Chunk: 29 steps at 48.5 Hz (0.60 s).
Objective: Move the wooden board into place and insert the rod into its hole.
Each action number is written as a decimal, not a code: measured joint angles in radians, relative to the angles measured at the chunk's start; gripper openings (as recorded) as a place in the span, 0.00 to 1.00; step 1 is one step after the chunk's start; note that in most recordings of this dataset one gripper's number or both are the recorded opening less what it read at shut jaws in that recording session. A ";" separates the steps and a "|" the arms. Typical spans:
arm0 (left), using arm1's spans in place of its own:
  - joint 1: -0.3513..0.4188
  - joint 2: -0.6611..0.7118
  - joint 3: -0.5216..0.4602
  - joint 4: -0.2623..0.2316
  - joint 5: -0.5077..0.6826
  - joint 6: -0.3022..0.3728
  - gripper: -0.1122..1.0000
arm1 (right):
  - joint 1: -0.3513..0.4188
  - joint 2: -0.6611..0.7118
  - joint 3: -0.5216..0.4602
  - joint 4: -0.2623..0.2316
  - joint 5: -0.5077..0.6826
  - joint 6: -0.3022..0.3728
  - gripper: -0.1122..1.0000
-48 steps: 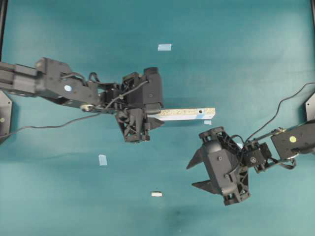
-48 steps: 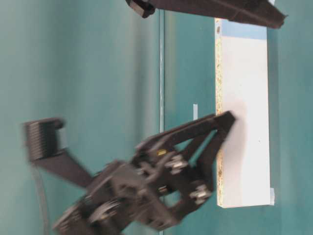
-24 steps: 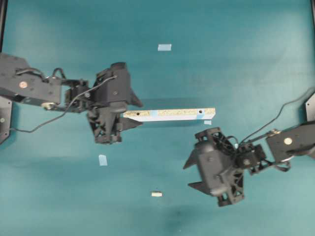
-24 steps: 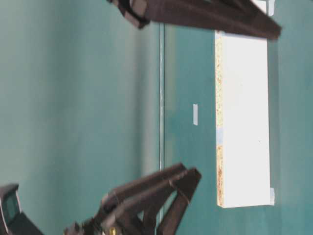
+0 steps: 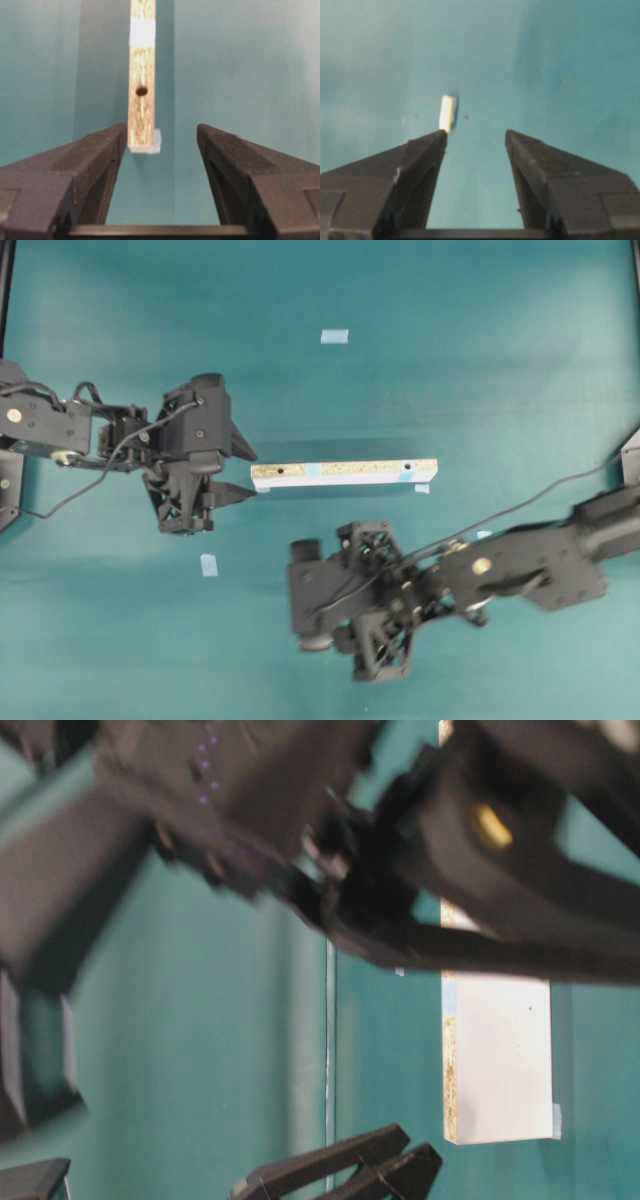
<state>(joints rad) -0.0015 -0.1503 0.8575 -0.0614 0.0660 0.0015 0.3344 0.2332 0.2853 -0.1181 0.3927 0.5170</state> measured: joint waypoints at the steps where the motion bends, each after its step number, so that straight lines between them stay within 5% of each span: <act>1: -0.002 -0.003 0.003 -0.002 0.000 0.002 0.68 | 0.002 0.011 -0.015 0.000 0.017 0.002 0.65; 15: -0.002 -0.026 0.048 0.000 -0.031 0.002 0.68 | 0.015 0.127 -0.181 0.000 0.169 0.014 0.66; 29: -0.002 -0.051 0.075 0.000 -0.049 0.000 0.67 | 0.028 0.195 -0.230 0.000 0.209 0.048 0.65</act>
<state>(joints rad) -0.0031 -0.2010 0.9327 -0.0614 0.0169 0.0015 0.3620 0.4280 0.0552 -0.1181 0.6013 0.5645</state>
